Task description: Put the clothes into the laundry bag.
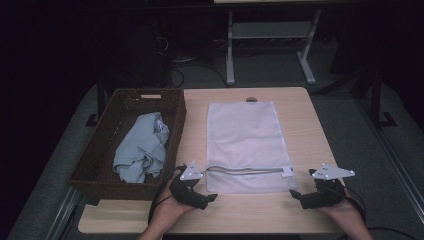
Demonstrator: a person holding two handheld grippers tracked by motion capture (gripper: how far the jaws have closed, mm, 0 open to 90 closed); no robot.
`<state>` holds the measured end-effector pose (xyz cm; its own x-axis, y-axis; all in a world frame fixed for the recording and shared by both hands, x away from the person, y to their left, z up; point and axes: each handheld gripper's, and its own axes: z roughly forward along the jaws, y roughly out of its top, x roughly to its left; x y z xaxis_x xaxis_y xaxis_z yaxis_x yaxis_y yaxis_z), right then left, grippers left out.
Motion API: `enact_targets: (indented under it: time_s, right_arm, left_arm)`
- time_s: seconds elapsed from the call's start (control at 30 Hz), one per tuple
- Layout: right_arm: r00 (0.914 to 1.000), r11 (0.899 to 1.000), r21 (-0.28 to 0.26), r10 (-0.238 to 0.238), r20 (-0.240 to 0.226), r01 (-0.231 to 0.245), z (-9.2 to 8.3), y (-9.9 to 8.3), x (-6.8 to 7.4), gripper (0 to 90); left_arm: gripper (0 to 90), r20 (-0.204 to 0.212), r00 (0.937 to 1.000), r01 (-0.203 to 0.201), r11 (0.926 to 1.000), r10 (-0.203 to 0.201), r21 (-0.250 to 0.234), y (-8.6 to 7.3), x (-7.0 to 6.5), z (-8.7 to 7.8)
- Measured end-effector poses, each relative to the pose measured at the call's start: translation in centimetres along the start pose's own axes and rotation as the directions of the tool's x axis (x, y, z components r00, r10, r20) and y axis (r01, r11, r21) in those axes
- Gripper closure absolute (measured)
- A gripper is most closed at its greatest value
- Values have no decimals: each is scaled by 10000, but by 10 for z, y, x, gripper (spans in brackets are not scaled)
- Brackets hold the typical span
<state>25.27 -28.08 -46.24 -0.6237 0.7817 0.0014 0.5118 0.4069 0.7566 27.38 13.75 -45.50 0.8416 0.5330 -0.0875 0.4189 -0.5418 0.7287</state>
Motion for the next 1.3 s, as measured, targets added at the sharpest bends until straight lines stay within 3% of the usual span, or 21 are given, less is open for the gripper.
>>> enact_targets:
  time_s: [0.2, 0.43, 0.67, 0.93, 1.07, 1.3]
  right_arm:
    - [9999, 9999, 71, 129, -30, -129, 1, 2, -1, 0]
    - [9999, 9998, -168, -99, 12, 99, -1, 11, 2, 0]
    - [9995, 9988, -370, 315, 18, -314, 3, 20, -4, 0]
    - [9993, 9983, -518, 274, 237, -262, 10, 40, -10, 0]
    - [9997, 9982, -581, 157, 178, -146, 16, 51, -13, 52]
    - [9996, 9993, -300, 209, 210, -202, 29, 70, -21, 63]
  left_arm:
    - [125, 41, 9999, 132, 9999, -132, -36, 0, 1, 0]
    - [124, -36, 9999, 104, 9999, -103, 25, -1, 0, -1]
    - [124, -45, 9999, 105, 9999, -105, -15, 0, 0, -2]
    - [124, -16, 10000, 9, 10000, -9, 0, 0, 0, 0]
    - [124, 40, 10000, 50, 10000, -50, -10, 0, 1, 0]
    - [124, 43, 10000, 6, 10000, -6, 49, 0, 0, 1]
